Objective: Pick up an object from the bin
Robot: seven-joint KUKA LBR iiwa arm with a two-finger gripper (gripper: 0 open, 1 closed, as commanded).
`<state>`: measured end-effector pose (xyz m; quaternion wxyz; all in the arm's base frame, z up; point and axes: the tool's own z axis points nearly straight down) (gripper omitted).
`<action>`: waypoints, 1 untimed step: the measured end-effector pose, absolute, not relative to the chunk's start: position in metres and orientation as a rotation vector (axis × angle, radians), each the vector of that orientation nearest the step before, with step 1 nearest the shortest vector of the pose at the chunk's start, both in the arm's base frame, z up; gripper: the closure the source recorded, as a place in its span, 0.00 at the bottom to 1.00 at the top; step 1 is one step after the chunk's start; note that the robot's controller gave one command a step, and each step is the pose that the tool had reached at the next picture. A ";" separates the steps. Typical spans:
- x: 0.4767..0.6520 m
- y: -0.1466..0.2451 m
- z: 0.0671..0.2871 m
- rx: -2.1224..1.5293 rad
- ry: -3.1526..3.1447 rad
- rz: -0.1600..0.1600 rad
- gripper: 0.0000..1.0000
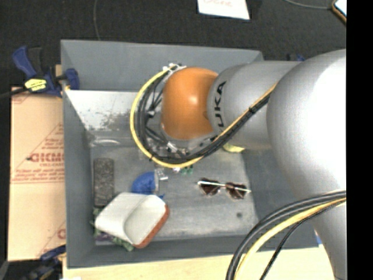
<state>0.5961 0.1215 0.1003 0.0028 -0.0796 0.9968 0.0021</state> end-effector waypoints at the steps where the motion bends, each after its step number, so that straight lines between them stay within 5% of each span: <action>1: 0.587 0.126 0.072 -0.480 3.091 0.004 0.00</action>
Offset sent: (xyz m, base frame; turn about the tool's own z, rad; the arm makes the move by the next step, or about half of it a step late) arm -0.0131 -0.0036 -0.0303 0.0690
